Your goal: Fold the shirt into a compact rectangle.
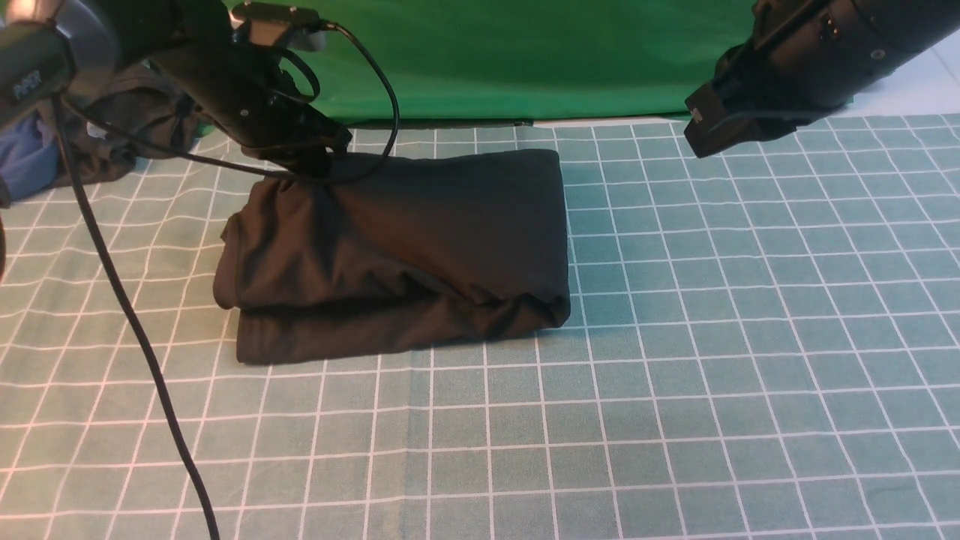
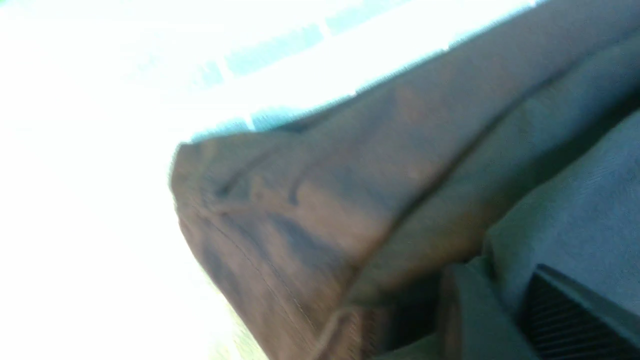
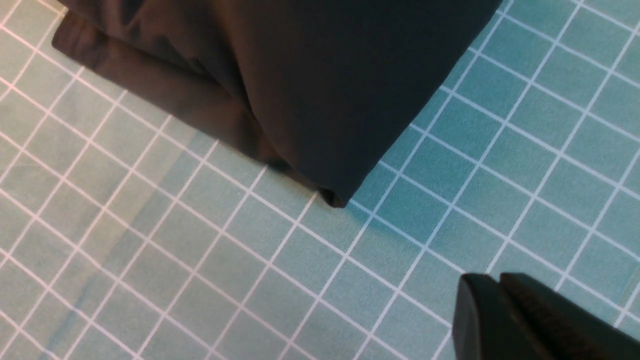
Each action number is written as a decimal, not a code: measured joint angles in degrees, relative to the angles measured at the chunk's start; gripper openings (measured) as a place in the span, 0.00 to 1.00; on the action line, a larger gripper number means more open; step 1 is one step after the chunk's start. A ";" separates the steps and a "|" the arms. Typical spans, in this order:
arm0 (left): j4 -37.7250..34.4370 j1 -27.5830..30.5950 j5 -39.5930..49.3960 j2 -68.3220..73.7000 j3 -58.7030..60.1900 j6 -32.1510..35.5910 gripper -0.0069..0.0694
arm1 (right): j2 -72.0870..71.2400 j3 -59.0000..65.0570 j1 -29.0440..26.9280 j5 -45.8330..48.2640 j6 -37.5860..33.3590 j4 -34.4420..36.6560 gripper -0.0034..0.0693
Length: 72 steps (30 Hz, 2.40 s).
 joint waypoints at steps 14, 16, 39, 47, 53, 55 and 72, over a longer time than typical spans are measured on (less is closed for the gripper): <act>13.86 0.00 5.22 -0.63 -2.38 -15.88 0.83 | 0.00 0.00 0.00 -0.51 -0.07 0.92 0.10; 13.86 0.00 7.35 -0.91 -2.38 -16.21 0.80 | 0.00 0.00 0.00 -0.50 -0.07 0.99 0.10; 0.86 -2.10 6.49 7.48 -2.26 -14.09 0.10 | 0.00 0.00 0.00 -0.51 -0.07 1.12 0.12; 1.83 -1.84 8.59 1.46 -2.15 -15.07 0.10 | 0.00 0.00 0.00 1.93 -0.07 1.12 0.13; -1.73 -1.66 13.53 -6.33 -0.94 -13.02 0.10 | 1.21 0.00 1.17 1.77 -0.15 1.12 0.13; -4.05 -1.72 13.74 -8.22 1.47 -11.48 0.10 | 2.74 0.00 2.16 0.41 -0.66 1.12 0.13; -7.30 -1.72 -2.80 -10.63 30.30 -9.00 0.10 | 25.52 -7.43 6.46 -11.91 -1.92 3.88 0.08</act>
